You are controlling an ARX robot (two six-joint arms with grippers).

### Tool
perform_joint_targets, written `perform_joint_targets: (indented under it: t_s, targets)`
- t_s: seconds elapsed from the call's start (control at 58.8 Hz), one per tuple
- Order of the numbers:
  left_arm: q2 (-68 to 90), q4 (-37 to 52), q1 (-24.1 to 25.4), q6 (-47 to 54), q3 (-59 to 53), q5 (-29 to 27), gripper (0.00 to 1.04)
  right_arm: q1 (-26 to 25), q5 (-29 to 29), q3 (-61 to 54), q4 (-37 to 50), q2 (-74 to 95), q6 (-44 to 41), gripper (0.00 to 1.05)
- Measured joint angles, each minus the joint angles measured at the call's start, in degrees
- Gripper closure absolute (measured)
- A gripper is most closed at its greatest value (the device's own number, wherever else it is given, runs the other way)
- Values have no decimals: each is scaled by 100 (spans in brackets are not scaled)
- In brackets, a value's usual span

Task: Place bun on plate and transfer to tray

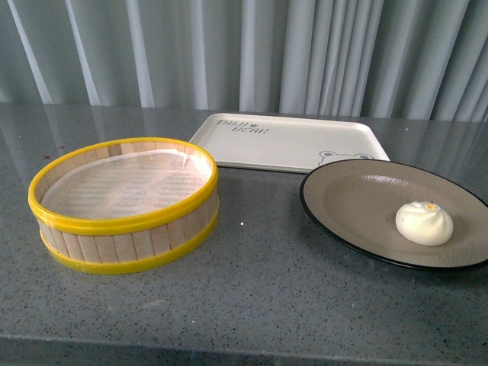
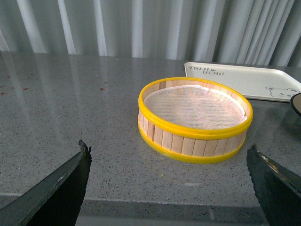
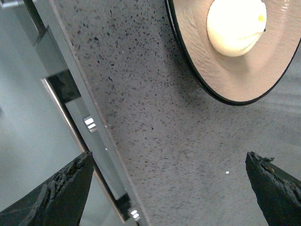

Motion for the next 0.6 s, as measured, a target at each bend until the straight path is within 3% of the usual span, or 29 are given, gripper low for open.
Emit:
perform_joint_targets:
  t_s: [0.221,0.595]
  targets:
    - [0,0,0,-2,0,0,7,11,57,490,205,669,-1255,8]
    - [0,0,0,-2,0,0,7,387,76,555,1049,1375,-1408,8]
